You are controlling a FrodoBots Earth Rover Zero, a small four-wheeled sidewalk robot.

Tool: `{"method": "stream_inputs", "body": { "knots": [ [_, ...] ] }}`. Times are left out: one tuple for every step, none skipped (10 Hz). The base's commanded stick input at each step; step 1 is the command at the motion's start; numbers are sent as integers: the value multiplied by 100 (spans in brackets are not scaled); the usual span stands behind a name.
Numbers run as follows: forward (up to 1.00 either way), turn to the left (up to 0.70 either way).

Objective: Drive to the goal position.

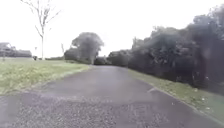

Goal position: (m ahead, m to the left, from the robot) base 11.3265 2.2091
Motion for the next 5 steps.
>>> {"method": "stream_inputs", "body": {
  "knots": [
    [70,25],
    [70,29],
    [70,34],
    [70,35],
    [70,2]
  ]
}}
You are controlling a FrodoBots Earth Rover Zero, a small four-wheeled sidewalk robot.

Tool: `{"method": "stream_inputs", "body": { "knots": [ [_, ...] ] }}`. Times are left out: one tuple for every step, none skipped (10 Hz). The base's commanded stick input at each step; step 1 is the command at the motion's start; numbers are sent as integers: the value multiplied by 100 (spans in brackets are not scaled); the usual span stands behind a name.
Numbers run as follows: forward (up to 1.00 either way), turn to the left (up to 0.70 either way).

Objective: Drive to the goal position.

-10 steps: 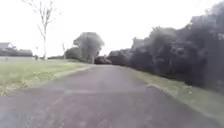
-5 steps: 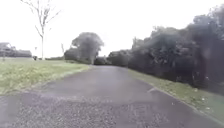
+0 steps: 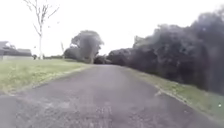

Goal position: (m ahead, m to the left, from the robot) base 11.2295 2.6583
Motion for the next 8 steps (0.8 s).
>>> {"method": "stream_inputs", "body": {
  "knots": [
    [70,0],
    [70,1],
    [70,2],
    [70,2],
    [70,2],
    [70,2],
    [70,2],
    [70,2]
  ]
}}
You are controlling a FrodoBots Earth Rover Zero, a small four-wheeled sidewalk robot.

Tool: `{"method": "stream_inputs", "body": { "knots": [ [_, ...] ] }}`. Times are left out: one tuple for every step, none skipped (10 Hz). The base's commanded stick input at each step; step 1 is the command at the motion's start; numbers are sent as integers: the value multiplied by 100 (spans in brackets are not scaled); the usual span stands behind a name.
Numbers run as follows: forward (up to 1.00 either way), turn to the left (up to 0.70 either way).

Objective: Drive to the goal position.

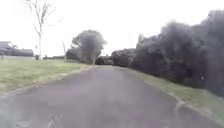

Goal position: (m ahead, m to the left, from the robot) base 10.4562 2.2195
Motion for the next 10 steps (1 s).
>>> {"method": "stream_inputs", "body": {
  "knots": [
    [70,1],
    [70,0],
    [70,1],
    [70,2],
    [70,2],
    [70,1],
    [70,1],
    [70,1],
    [70,2],
    [70,2]
  ]
}}
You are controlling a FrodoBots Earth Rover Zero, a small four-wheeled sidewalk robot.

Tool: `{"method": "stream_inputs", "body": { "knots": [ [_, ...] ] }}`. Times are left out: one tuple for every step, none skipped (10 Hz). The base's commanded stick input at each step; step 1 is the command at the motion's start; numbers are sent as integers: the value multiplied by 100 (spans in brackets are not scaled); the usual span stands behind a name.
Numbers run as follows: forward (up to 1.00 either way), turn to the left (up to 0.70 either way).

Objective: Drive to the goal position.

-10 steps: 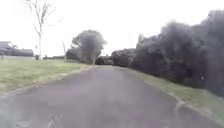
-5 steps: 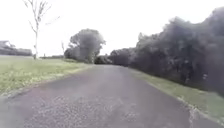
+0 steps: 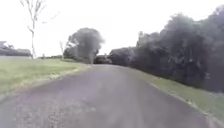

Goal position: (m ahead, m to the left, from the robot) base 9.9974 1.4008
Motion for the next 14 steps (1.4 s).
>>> {"method": "stream_inputs", "body": {
  "knots": [
    [70,2],
    [70,5],
    [70,12],
    [70,16],
    [70,18],
    [70,19],
    [70,9],
    [70,3],
    [70,3],
    [70,3],
    [70,3],
    [70,4],
    [70,6],
    [70,3]
  ]
}}
